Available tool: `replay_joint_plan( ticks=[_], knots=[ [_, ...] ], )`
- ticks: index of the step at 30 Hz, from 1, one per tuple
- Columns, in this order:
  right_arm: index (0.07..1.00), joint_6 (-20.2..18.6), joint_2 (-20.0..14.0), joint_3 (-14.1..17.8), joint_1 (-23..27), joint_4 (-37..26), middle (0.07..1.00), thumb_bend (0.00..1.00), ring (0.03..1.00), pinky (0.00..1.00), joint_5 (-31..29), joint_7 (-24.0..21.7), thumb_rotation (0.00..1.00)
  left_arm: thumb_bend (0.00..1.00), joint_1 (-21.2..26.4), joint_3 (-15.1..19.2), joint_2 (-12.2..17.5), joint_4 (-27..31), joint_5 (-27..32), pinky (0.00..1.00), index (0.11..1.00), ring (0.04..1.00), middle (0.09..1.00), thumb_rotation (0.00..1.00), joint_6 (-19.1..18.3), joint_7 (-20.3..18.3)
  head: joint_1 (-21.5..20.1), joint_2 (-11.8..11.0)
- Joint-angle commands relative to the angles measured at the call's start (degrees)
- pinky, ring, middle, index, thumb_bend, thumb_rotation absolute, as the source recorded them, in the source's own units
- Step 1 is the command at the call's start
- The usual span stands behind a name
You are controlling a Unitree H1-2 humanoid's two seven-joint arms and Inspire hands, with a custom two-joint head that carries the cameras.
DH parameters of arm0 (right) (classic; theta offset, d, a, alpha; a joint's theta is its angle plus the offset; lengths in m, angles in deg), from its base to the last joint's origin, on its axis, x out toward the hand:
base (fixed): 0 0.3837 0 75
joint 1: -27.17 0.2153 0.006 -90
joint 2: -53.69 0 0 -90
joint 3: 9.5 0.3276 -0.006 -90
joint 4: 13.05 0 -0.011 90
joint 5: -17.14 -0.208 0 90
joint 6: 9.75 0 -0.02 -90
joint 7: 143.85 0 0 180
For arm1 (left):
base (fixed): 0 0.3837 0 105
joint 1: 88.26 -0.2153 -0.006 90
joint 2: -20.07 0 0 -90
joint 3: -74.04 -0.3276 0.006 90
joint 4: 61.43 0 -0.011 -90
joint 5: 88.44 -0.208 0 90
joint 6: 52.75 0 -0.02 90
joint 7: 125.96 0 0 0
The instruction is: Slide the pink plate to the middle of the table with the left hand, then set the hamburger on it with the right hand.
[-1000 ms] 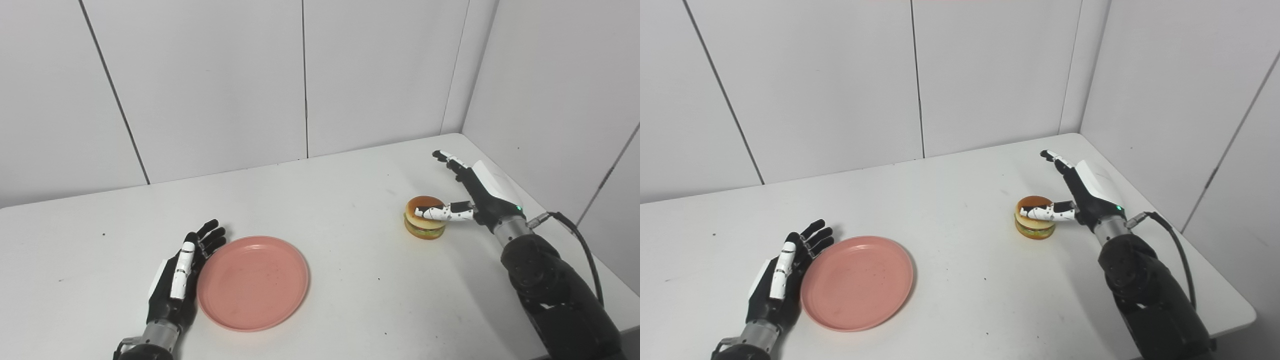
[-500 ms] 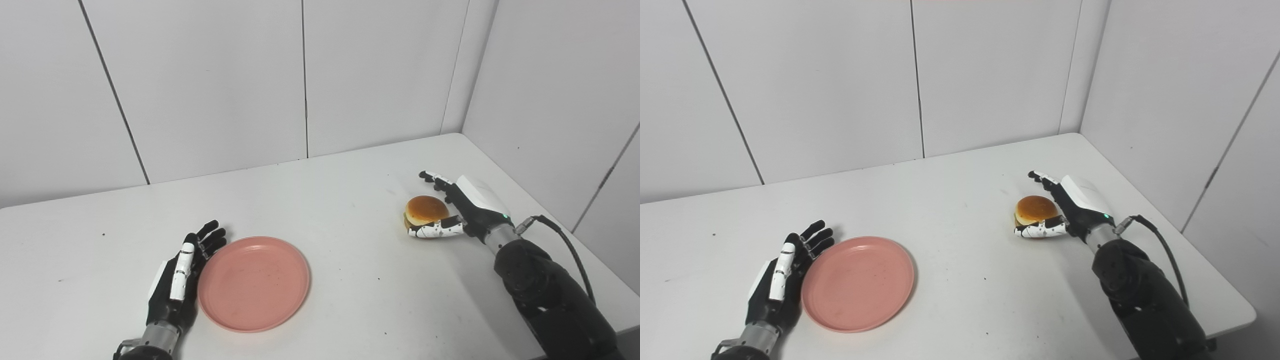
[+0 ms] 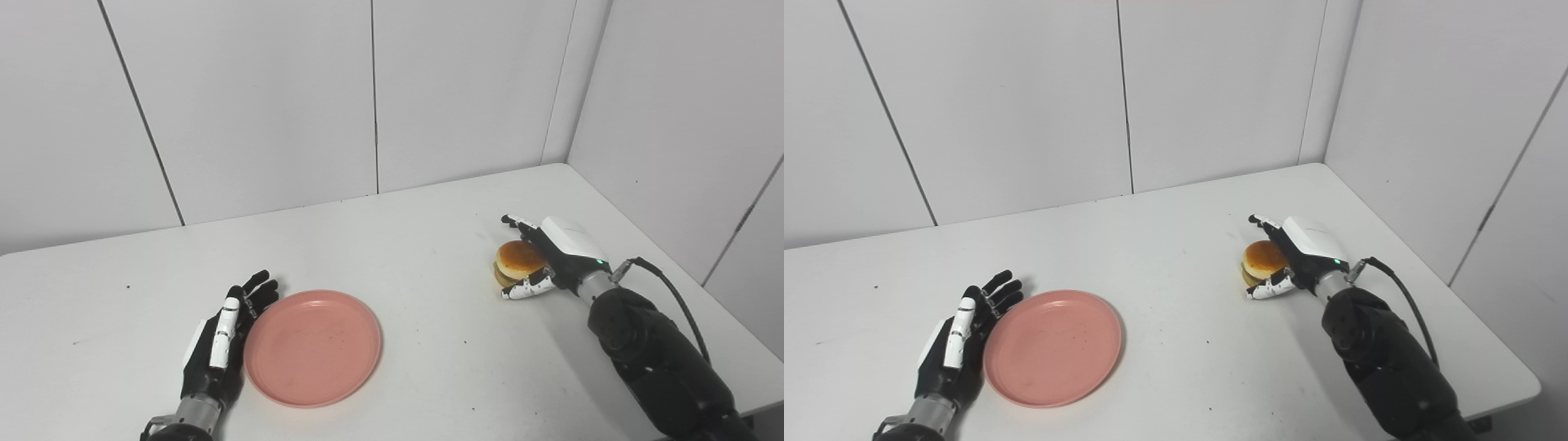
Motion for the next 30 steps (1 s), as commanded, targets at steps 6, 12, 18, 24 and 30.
replay_joint_plan(
  ticks=[6, 12, 18, 24, 30],
  knots=[
    [0.813, 2.07, -1.64, -1.34, 2.24, -0.24, 0.596, 0.56, 0.465, 0.33, 1.63, 1.77, 0.00, 0.48, -0.77, -0.74, 0.24, 1.27, -0.25, 0.89, 0.821, 0.883, 0.855, 1.00, -2.02, -0.50, 0.15, 0.35],
    [0.781, 1.45, -1.78, -2.07, 2.25, -0.08, 0.483, 0.55, 0.316, 0.21, 2.56, 1.80, 0.00, 0.48, -0.87, -0.79, 0.21, 1.57, -0.17, 0.89, 0.824, 0.884, 0.857, 1.00, -2.38, -0.41, 0.30, 0.40],
    [0.688, 3.43, -1.67, -2.04, 1.76, -0.35, 0.483, 0.54, 0.343, 0.21, 2.10, 3.24, 0.00, 0.48, -0.83, -0.93, 0.28, 1.37, -0.15, 0.89, 0.825, 0.888, 0.857, 1.00, -2.48, -0.66, 0.57, 0.57],
    [0.629, 3.78, -0.81, -1.76, 1.76, -0.84, 0.486, 0.54, 0.392, 0.27, 1.44, 4.23, 0.00, 0.49, -0.85, -0.90, 0.12, 1.60, -0.09, 0.89, 0.822, 0.883, 0.854, 1.00, -2.98, -0.45, 0.67, 0.62],
    [0.536, 5.07, 1.79, -0.23, 1.68, -3.13, 0.473, 0.54, 0.268, 0.18, -0.61, 7.47, 0.00, 0.49, -1.02, -1.31, 0.46, 2.07, -0.40, 0.90, 0.831, 0.891, 0.863, 1.00, -3.07, -0.73, 1.20, 0.90]
  ],
)
